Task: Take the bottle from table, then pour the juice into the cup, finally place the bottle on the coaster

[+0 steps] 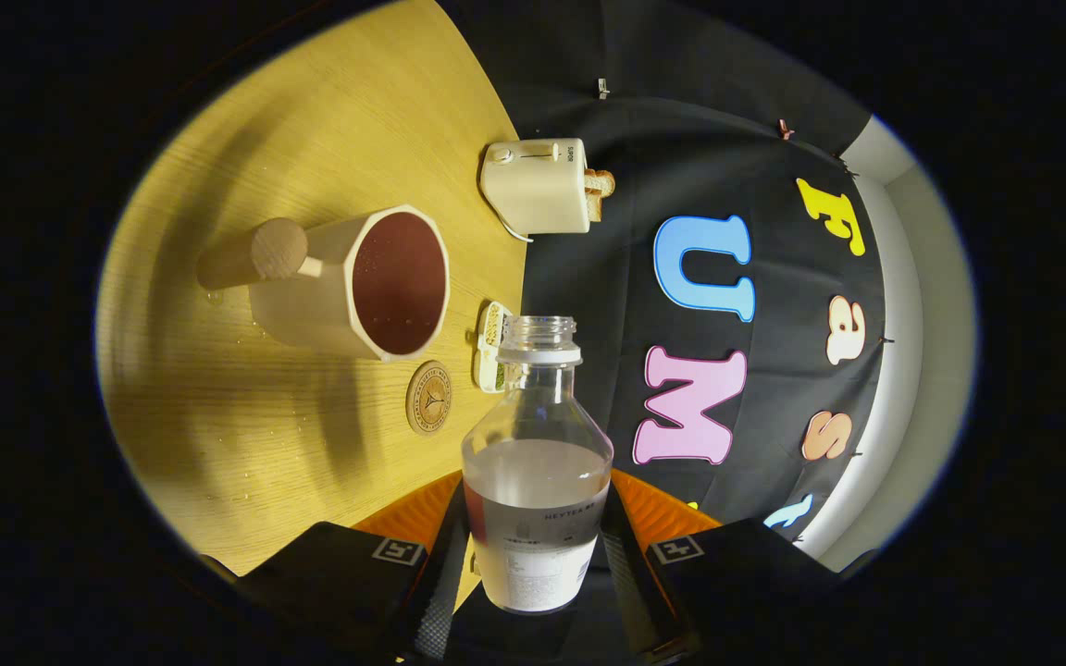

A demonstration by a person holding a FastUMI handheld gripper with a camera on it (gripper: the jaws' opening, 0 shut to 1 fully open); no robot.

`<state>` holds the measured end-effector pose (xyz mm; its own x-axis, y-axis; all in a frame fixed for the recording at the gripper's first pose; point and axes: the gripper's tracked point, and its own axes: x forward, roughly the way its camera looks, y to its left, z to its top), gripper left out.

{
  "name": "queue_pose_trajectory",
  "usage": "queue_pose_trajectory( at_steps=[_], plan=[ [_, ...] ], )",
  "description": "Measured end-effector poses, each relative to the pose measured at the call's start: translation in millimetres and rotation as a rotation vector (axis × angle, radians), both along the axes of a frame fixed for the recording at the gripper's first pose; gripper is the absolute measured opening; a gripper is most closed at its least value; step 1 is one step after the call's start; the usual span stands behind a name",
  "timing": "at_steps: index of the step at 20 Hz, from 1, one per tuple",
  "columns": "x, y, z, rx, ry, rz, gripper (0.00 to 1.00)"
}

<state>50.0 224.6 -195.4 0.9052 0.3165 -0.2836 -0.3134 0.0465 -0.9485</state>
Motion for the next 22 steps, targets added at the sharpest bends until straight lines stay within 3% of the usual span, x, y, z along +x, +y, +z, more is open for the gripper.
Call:
queue_pose_trajectory(
  at_steps=[22],
  plan=[
    [3,8,17,-0.136,-0.115,0.116,0.73]
  ],
)
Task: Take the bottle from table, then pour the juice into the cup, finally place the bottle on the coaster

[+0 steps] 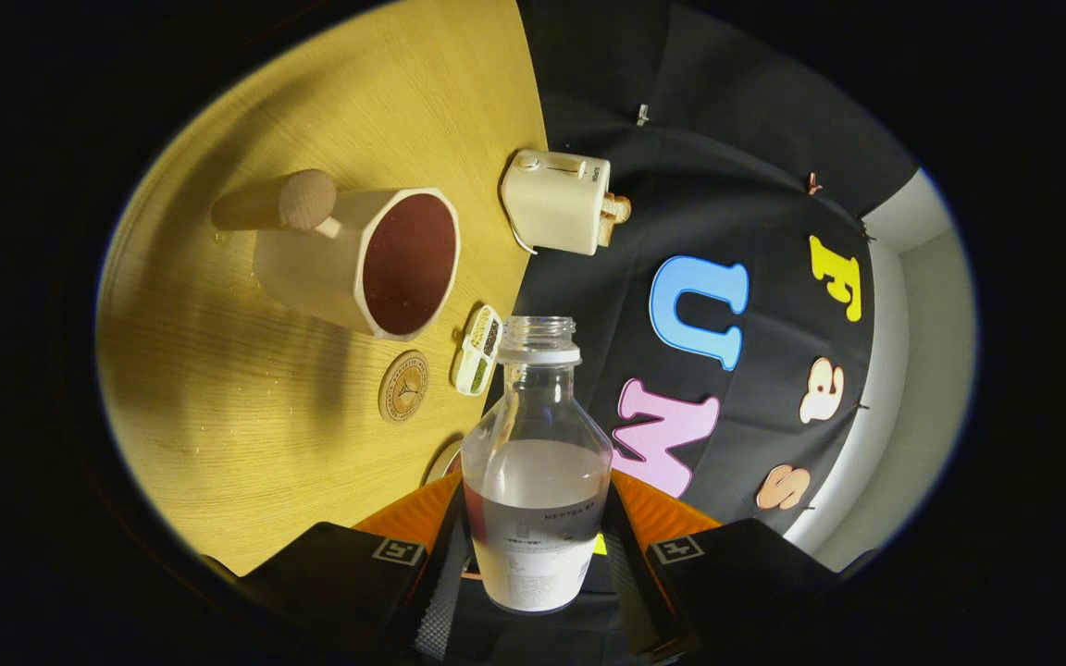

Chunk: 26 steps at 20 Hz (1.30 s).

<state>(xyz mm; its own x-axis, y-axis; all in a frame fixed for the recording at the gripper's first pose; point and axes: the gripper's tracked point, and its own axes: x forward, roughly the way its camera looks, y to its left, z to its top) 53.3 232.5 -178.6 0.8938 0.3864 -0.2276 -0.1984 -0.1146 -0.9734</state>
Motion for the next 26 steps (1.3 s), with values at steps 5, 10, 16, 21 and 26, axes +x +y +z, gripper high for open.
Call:
queue_pose_trajectory(
  at_steps=[5,10,16,21,26],
  plan=[
    [2,1,-1,-0.024,-0.013,0.020,0.73],
    [3,2,0,-0.044,-0.025,0.038,0.73],
    [8,2,1,-0.056,-0.034,0.046,0.73],
    [12,4,1,-0.072,-0.043,0.056,0.73],
    [10,5,1,-0.091,-0.054,0.078,0.73]
  ],
)
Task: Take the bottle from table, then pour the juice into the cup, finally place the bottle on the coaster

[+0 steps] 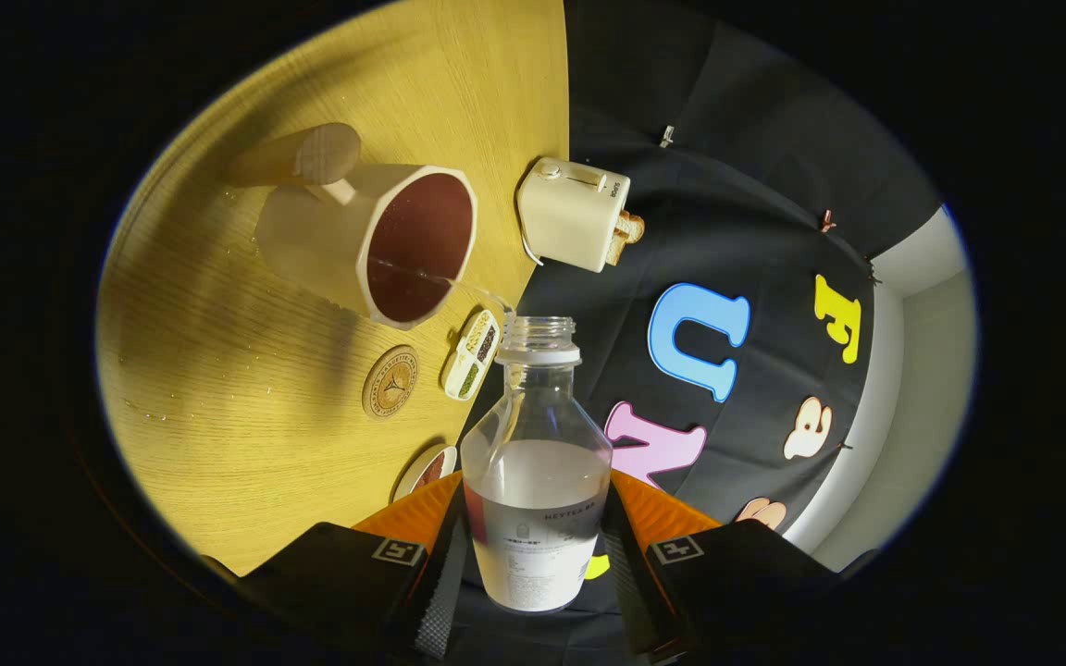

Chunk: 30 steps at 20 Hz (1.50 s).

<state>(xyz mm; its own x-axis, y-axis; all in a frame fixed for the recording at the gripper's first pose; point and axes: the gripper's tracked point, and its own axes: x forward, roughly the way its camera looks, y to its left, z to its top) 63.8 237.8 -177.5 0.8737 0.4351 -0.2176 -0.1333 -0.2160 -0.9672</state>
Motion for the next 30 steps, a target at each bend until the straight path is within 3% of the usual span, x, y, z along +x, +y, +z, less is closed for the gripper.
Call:
queue_pose_trajectory(
  at_steps=[18,30],
  plan=[
    [7,8,4,-0.095,-0.072,0.103,0.73],
    [-3,30,-3,-0.208,-0.160,0.265,0.73]
  ],
)
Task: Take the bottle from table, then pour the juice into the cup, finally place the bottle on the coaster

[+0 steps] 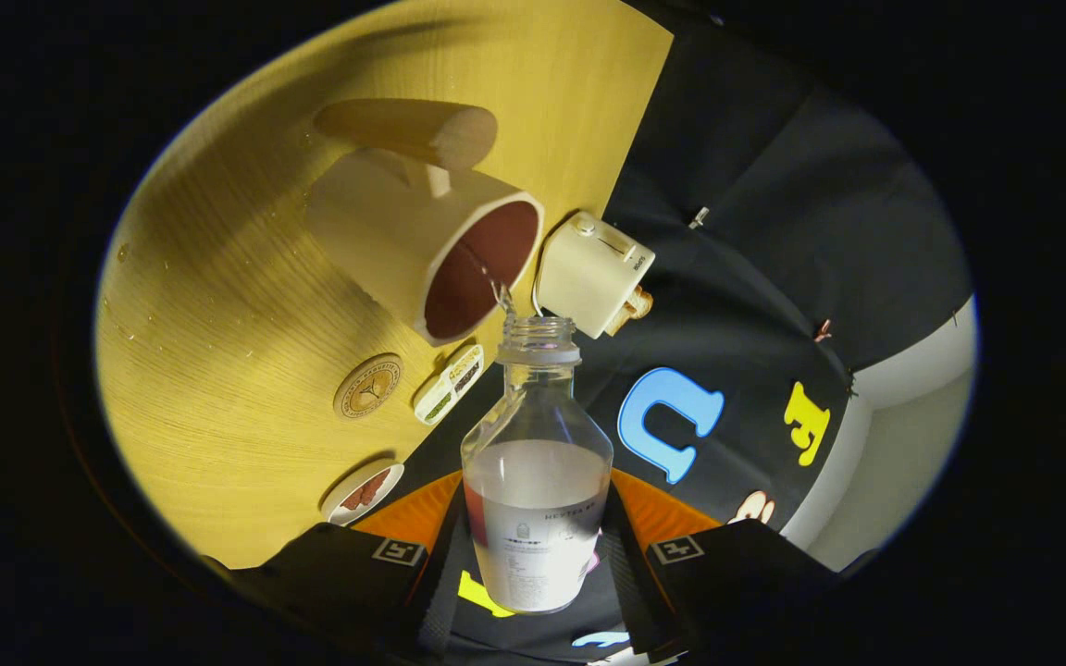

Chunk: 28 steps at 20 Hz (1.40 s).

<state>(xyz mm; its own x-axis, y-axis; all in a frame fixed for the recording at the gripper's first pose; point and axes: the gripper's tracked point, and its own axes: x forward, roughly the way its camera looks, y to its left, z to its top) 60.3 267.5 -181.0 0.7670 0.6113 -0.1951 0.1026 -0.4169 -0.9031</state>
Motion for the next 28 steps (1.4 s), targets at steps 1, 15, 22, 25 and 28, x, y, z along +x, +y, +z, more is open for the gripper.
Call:
queue_pose_trajectory(
  at_steps=[1,15,22,25,28],
  plan=[
    [-1,0,-3,-0.011,-0.004,0.011,0.73],
    [3,13,-9,-0.140,-0.132,0.149,0.73],
    [-4,30,-4,-0.205,-0.208,0.212,0.73],
    [-5,34,-1,-0.224,-0.241,0.219,0.73],
    [-8,35,-6,-0.247,-0.250,0.233,0.73]
  ],
)
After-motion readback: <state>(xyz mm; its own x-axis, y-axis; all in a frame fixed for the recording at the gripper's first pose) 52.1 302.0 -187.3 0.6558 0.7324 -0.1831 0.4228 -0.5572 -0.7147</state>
